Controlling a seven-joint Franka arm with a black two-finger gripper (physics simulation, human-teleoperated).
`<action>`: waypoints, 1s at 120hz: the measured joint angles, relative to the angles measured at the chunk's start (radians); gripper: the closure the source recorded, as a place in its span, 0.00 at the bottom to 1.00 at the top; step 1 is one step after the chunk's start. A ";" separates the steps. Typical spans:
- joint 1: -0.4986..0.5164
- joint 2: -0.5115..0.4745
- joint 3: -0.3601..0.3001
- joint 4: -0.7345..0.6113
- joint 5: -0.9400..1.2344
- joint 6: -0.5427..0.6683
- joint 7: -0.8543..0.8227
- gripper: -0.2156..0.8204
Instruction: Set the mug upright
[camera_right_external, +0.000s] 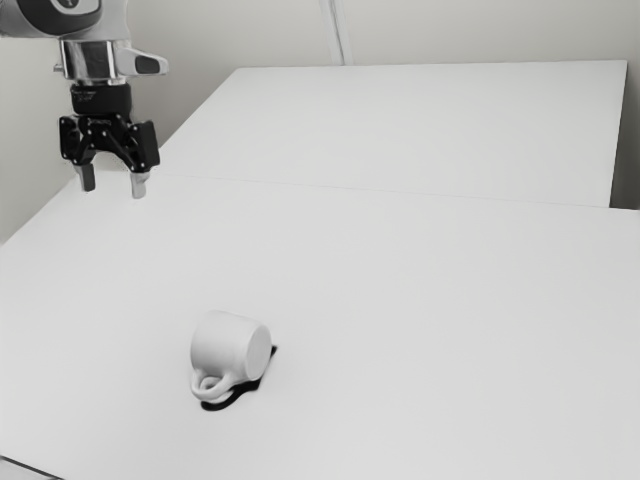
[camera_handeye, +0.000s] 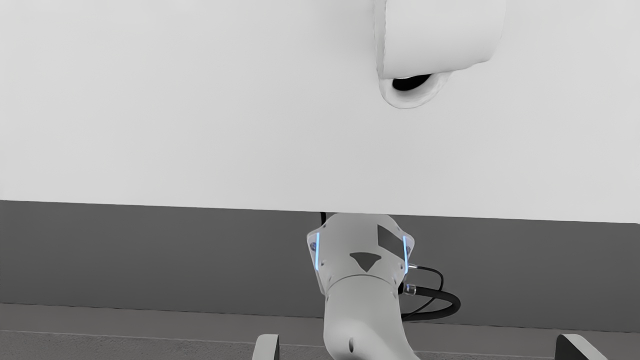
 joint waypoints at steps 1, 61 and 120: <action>0.000 0.001 -0.001 0.003 0.001 0.010 -0.001 0.21; 0.030 -0.054 0.285 -0.593 -0.403 0.573 0.054 0.21; 0.019 -0.050 0.433 -0.939 -0.950 0.738 0.614 0.21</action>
